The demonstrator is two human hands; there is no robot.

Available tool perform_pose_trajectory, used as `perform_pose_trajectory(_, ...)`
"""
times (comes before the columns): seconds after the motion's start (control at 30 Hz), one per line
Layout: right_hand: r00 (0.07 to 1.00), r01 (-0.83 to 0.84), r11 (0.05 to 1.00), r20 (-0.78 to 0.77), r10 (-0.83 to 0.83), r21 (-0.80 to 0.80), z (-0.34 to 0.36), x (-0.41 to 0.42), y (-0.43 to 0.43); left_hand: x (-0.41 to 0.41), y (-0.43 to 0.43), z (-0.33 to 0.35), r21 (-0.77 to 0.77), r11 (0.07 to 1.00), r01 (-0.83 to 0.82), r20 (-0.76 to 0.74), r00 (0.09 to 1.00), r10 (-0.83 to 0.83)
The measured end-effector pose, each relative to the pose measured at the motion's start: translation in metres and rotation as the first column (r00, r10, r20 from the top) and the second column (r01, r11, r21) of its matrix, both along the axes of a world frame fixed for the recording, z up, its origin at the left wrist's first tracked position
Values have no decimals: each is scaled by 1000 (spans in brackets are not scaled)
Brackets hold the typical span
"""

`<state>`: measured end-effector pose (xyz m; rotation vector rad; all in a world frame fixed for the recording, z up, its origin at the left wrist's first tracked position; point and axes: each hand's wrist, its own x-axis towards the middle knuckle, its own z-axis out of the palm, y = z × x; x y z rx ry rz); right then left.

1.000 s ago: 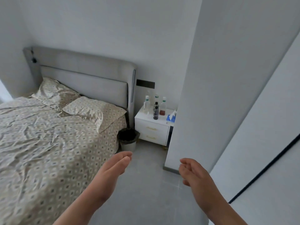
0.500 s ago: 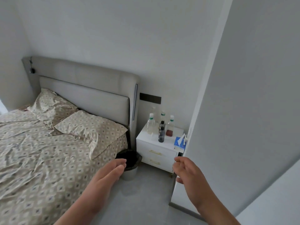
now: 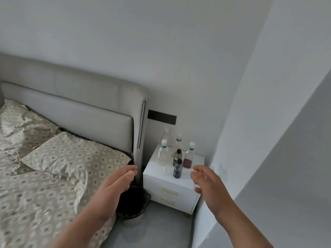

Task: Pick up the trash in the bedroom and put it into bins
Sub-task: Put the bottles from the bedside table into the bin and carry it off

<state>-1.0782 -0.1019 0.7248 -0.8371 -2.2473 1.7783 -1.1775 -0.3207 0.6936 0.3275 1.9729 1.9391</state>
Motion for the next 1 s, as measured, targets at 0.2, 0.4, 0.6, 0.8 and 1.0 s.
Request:
perform_pose_trajectory(0.2,997,72,997,19,-73,6,-6,-104,19,-125,28,5,-27,996,84,1,996,-84)
perform_pose_trajectory(0.4,988,139,990,71,-138,-10,-23,-168,60,-208,78,-12,-59,981,182,63,982,-179)
perform_pose_trajectory(0.6,972,168,983,177,-152,-74,-76,-230,125,-267,140,-51,-108,971,215,146,969,-198)
perform_pose_trajectory(0.8,934,212,975,307,-180,-72,-155,-301,192,-326,192,-119,-230,953,195,233,962,-141)
perform_pose_trajectory(1.0,907,143,986,389,-163,81,-257,-354,229,-378,239,-221,-383,856,347,293,925,-243)
